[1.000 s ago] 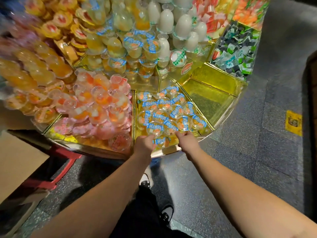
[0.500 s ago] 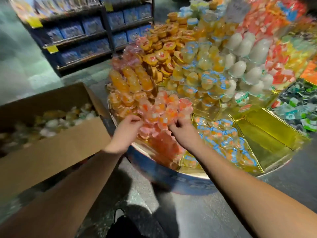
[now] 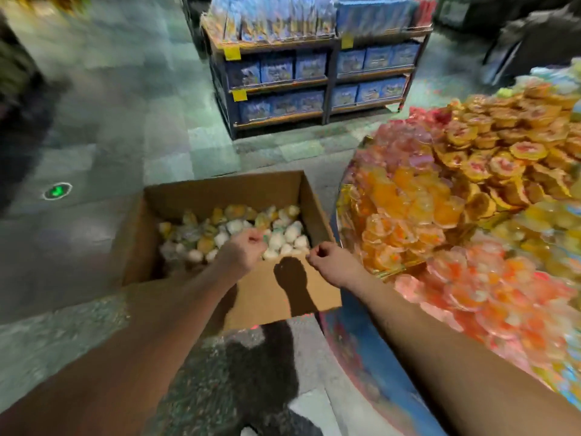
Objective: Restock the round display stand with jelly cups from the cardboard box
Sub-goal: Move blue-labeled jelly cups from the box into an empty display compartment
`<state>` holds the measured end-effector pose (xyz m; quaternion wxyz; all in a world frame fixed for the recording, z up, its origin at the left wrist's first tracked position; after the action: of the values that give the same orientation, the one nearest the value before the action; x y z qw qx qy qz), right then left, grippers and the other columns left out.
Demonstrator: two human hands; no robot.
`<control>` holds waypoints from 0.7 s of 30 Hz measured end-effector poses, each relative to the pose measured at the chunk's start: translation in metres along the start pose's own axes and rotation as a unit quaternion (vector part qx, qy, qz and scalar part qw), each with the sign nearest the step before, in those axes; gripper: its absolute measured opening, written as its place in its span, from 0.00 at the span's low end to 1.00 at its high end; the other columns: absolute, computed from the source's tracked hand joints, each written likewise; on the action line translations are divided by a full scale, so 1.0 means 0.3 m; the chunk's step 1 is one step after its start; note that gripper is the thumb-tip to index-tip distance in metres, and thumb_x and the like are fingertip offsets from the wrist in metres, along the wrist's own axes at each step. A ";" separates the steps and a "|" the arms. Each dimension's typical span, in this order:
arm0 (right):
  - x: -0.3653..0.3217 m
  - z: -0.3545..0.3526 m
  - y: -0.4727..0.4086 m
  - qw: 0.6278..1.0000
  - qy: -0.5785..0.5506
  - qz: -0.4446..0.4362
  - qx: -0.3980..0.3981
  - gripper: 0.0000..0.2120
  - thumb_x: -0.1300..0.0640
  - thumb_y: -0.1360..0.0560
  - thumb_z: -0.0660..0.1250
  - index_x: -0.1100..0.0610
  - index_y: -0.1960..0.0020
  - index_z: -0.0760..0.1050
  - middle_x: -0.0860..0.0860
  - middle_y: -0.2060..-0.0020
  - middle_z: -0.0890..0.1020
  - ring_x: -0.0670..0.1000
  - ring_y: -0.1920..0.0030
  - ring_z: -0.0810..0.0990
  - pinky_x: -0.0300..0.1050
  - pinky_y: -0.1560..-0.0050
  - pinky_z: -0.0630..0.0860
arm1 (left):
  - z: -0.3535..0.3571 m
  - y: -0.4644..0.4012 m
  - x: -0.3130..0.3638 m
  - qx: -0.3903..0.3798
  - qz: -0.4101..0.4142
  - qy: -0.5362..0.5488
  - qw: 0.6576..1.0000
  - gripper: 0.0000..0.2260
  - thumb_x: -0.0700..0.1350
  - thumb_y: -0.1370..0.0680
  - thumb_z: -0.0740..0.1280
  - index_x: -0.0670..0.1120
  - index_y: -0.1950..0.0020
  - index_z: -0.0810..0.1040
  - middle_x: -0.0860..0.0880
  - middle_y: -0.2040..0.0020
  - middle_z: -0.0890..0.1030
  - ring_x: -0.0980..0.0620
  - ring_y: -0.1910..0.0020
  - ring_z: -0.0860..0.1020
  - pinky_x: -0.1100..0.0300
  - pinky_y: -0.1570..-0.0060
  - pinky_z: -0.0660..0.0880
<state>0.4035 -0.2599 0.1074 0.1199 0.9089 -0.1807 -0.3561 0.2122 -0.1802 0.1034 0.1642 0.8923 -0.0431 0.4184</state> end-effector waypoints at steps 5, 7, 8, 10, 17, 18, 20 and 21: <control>-0.119 0.134 -0.184 0.999 0.011 0.028 -0.032 0.12 0.50 0.19 0.60 0.59 0.45 0.74 0.53 0.56 0.76 0.58 0.51 0.78 0.47 0.56 0.70 | -0.147 -0.165 -0.136 0.033 0.005 -0.042 0.999 0.05 0.43 0.23 0.67 0.41 0.52 0.78 0.41 0.59 0.79 0.42 0.57 0.78 0.60 0.59 0.72; -0.136 0.167 -0.255 0.998 0.021 0.041 -0.038 0.12 0.51 0.20 0.61 0.58 0.43 0.74 0.52 0.55 0.76 0.57 0.52 0.77 0.45 0.57 0.69 | -0.169 -0.236 -0.187 0.007 0.004 -0.077 0.997 0.02 0.39 0.21 0.66 0.41 0.52 0.78 0.39 0.55 0.79 0.39 0.52 0.79 0.59 0.55 0.76; -0.141 0.179 -0.288 0.998 0.022 0.044 -0.041 0.10 0.51 0.20 0.61 0.57 0.44 0.74 0.52 0.55 0.76 0.55 0.55 0.77 0.44 0.59 0.68 | -0.174 -0.263 -0.197 -0.015 -0.011 -0.088 0.996 0.02 0.39 0.20 0.65 0.43 0.50 0.77 0.42 0.54 0.78 0.40 0.50 0.79 0.62 0.54 0.75; -0.144 0.200 -0.362 0.997 0.023 0.055 -0.047 0.07 0.52 0.20 0.61 0.55 0.48 0.72 0.51 0.58 0.76 0.51 0.61 0.75 0.43 0.63 0.68 | -0.180 -0.323 -0.215 -0.023 -0.050 -0.080 0.995 0.05 0.44 0.19 0.65 0.45 0.45 0.76 0.45 0.50 0.79 0.45 0.48 0.79 0.59 0.49 0.75; -0.089 0.248 -0.686 0.989 0.079 0.086 -0.094 0.07 0.55 0.21 0.62 0.58 0.47 0.74 0.56 0.52 0.78 0.59 0.48 0.78 0.47 0.53 0.73 | -0.115 -0.561 -0.267 -0.063 -0.122 -0.025 0.990 0.09 0.49 0.19 0.63 0.50 0.40 0.74 0.50 0.47 0.77 0.52 0.50 0.76 0.59 0.55 0.72; -0.074 0.257 -0.742 0.989 0.073 0.095 -0.090 0.08 0.55 0.20 0.61 0.59 0.47 0.74 0.56 0.53 0.78 0.59 0.51 0.78 0.48 0.54 0.73 | -0.097 -0.607 -0.276 -0.070 -0.129 -0.024 0.989 0.09 0.49 0.19 0.63 0.49 0.40 0.74 0.50 0.48 0.77 0.52 0.51 0.76 0.58 0.56 0.73; -0.036 0.280 -0.857 0.989 0.056 0.110 -0.082 0.09 0.53 0.20 0.61 0.58 0.47 0.73 0.54 0.56 0.78 0.56 0.54 0.76 0.47 0.57 0.71 | -0.057 -0.710 -0.285 -0.085 -0.148 -0.026 0.985 0.09 0.49 0.20 0.62 0.50 0.41 0.75 0.49 0.49 0.78 0.52 0.55 0.77 0.58 0.60 0.73; -0.021 0.291 -0.918 0.989 0.051 0.115 -0.083 0.09 0.53 0.20 0.61 0.57 0.45 0.73 0.54 0.54 0.78 0.55 0.54 0.75 0.46 0.56 0.70 | -0.037 -0.763 -0.288 -0.091 -0.160 -0.027 0.982 0.10 0.49 0.20 0.62 0.50 0.41 0.75 0.49 0.50 0.78 0.51 0.56 0.77 0.57 0.60 0.74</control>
<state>0.4059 -0.0155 -0.0468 0.2440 0.8860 -0.2476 -0.3069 0.1973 0.0340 -0.0146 0.3085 0.8798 0.0582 0.3570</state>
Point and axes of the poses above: each hand's wrist, its own y-axis away from the middle knuckle, its own z-axis out of the palm, x = y × z, the point moved 2 cm from there along -y, towards the middle knuckle
